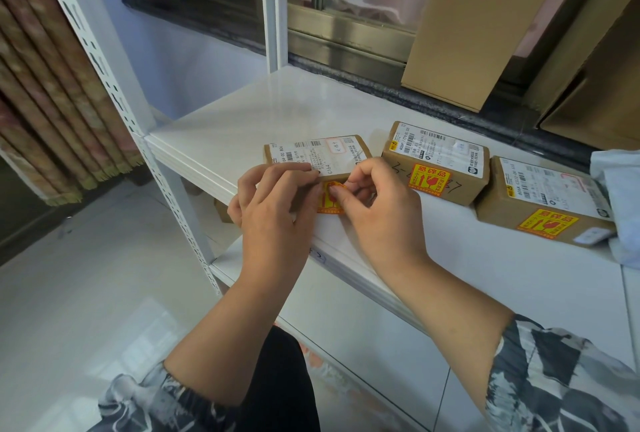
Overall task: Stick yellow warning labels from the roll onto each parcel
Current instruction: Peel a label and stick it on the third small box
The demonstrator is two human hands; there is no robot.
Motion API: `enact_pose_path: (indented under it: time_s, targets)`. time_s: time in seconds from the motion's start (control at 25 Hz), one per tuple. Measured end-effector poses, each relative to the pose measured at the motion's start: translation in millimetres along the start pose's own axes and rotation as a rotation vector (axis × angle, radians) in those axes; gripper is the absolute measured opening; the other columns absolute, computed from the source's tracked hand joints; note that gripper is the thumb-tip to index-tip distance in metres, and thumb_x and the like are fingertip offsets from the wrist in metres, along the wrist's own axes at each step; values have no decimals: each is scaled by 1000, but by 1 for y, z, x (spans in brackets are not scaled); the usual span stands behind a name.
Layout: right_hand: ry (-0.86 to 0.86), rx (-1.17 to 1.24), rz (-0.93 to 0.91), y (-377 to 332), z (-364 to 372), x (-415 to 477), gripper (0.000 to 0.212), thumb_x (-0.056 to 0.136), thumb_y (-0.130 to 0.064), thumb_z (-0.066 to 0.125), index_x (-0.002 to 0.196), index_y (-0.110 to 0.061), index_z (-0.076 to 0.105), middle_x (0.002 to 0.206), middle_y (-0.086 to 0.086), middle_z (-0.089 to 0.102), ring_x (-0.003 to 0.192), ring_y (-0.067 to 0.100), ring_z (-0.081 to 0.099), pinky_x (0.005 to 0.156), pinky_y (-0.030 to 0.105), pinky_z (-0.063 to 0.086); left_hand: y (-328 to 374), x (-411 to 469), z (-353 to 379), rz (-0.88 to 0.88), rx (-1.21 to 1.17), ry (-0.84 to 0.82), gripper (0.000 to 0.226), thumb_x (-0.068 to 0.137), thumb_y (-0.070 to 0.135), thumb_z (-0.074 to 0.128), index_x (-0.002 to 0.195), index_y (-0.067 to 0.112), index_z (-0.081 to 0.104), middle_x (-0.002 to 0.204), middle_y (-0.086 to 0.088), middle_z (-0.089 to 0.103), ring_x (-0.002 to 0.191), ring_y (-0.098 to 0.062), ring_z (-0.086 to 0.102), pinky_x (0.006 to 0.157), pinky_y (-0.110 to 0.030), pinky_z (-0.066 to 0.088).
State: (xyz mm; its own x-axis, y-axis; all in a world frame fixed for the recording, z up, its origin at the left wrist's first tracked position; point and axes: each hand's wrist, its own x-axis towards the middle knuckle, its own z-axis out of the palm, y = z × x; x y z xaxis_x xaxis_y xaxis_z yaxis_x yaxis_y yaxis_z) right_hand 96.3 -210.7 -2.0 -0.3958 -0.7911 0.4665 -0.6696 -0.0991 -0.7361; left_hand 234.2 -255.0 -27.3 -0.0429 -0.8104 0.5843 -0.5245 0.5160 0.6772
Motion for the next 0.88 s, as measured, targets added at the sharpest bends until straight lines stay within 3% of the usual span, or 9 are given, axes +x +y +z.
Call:
enact_pose_path:
  time_s: [0.2,0.36,0.56,0.72,0.88]
  targets:
    - [9,-38,-19,0,1,1,24,87,-23,81,87,-19,58,79,-4,68,75,19,64,69,43,56,-1,1,0,0,2,-7,12,96,41,67,104,36,74,119,25,69,129,-9,45,97,-33,24]
    - [81,-191,-179,0,1,0,25,85,-25,83,86,-17,59,80,-4,65,77,25,60,68,46,54,-1,3,0,-3,7,-13,10,95,38,69,103,36,74,118,25,69,128,-11,45,95,-30,20]
    - [185,-254,-157,7,0,4,38,74,-32,90,95,-16,64,101,3,57,91,27,60,73,38,51,-1,5,-2,-16,5,-41,9,95,36,69,103,36,73,118,25,68,128,-12,45,92,-27,17]
    - [102,-267,-332,12,-5,12,30,78,-25,87,97,-14,67,103,2,65,99,27,59,85,39,46,-1,5,-4,-11,14,-54,10,95,35,69,104,37,71,118,26,67,128,-11,44,91,-27,17]
    - [-13,-219,-392,23,-12,20,20,82,-12,82,97,-9,68,101,4,71,98,20,60,87,40,47,-2,6,-5,-3,34,-75,14,93,34,71,107,37,70,120,27,66,125,-10,42,90,-28,16]
